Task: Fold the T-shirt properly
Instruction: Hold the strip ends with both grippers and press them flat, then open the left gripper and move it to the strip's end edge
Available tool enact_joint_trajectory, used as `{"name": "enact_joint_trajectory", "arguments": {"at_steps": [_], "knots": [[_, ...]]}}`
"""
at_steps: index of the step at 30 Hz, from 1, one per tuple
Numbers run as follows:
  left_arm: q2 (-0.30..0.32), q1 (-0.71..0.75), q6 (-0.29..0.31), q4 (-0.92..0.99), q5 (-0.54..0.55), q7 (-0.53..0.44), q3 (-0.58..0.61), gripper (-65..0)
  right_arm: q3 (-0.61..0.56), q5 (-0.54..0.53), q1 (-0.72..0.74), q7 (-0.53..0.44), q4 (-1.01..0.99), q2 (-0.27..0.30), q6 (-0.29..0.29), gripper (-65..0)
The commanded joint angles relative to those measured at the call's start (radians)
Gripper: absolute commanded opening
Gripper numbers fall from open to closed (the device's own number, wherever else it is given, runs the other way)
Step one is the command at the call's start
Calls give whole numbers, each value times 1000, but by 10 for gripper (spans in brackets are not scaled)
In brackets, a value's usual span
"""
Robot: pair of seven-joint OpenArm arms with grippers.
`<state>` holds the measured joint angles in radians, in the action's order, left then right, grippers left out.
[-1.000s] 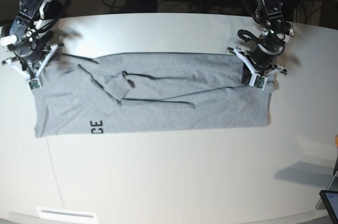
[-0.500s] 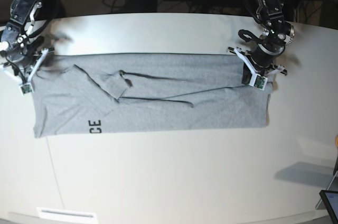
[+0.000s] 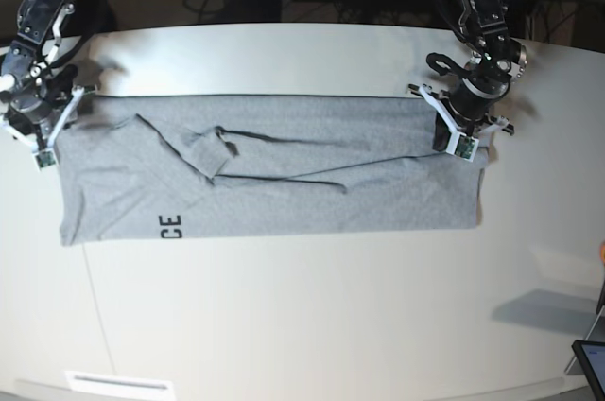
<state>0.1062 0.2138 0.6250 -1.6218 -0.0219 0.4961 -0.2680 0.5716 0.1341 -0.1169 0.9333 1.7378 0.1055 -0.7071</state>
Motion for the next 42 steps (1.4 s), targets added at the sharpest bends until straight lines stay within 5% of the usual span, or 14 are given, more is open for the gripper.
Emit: {"name": "enact_joint_trajectory", "arguments": {"at_steps": [1, 10, 14, 17, 23, 28, 32, 35, 42], "knots": [[8, 2, -6, -13, -19, 26, -3, -650, 5, 0, 16, -18, 38, 27, 9, -400], [-4, 29, -3, -217, -5, 28, -3, -648, 3, 2, 59, -18, 150, 30, 9, -402], [-15, 16, -3, -303, 21, 100, -53, -645, 5, -3, 58, -24, 161, 24, 9, -403], [-13, -23, -1, -321, 170, 194, -181, -638, 8, -3, 39, -93, 198, -19, 9, -441], [36, -100, 0, -271, 524, 493, -449, -448, -111, -1, -36, -156, 228, -30, 9, -445], [102, -89, 0, -208, 676, 523, -478, -346, -183, -1, -56, -184, 230, -33, 9, -447], [151, -80, 0, -150, 679, 514, -478, -348, -250, -1, -79, -260, 230, -57, 9, -480], [181, -58, 0, -137, 641, 456, -469, -348, -319, -1, -91, -276, 228, -63, 9, -649], [140, -52, 0, -142, 308, 289, -468, -351, -333, -3, -39, -276, 155, -126, 9, -644]]}}
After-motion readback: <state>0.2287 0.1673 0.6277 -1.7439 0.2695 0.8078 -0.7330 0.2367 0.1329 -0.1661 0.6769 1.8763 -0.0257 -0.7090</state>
